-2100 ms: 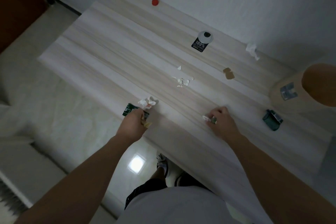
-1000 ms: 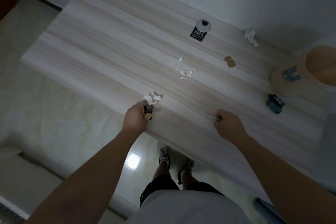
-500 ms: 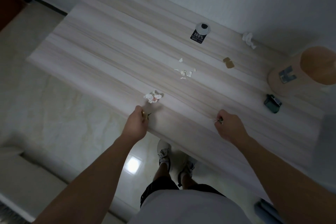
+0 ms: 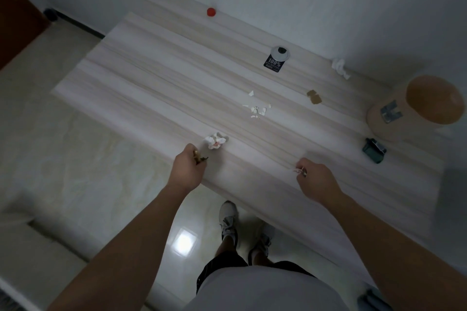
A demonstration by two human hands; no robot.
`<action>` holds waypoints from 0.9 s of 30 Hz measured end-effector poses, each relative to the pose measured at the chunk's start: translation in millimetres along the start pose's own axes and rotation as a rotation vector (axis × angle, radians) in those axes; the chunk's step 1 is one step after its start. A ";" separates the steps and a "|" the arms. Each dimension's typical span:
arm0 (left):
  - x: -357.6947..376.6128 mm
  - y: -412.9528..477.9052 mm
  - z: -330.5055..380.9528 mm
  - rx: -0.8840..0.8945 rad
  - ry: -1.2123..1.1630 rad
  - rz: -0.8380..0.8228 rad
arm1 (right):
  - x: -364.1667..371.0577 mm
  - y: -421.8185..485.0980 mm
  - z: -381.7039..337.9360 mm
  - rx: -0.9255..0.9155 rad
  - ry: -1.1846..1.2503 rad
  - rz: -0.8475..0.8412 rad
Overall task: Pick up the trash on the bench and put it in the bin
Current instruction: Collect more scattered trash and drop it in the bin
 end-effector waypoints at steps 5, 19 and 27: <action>0.6 11.1 10.8 -0.011 -0.036 0.008 | -3.2 -5.4 11.0 0.033 -0.018 -0.001; -11.9 48.7 39.2 0.027 -0.111 0.045 | -0.7 -6.8 22.4 0.089 -0.011 -0.009; 11.6 76.5 36.2 -0.018 -0.117 -0.059 | -0.6 -3.0 24.3 0.132 -0.007 0.003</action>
Point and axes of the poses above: each hand's wrist, its own y-axis towards the middle knuckle, its own x-axis out of the palm, z = x × y, the point moved 9 cm from there along y, towards the middle knuckle, and after that the axes turned 4 degrees about y, right-handed, at the moved point
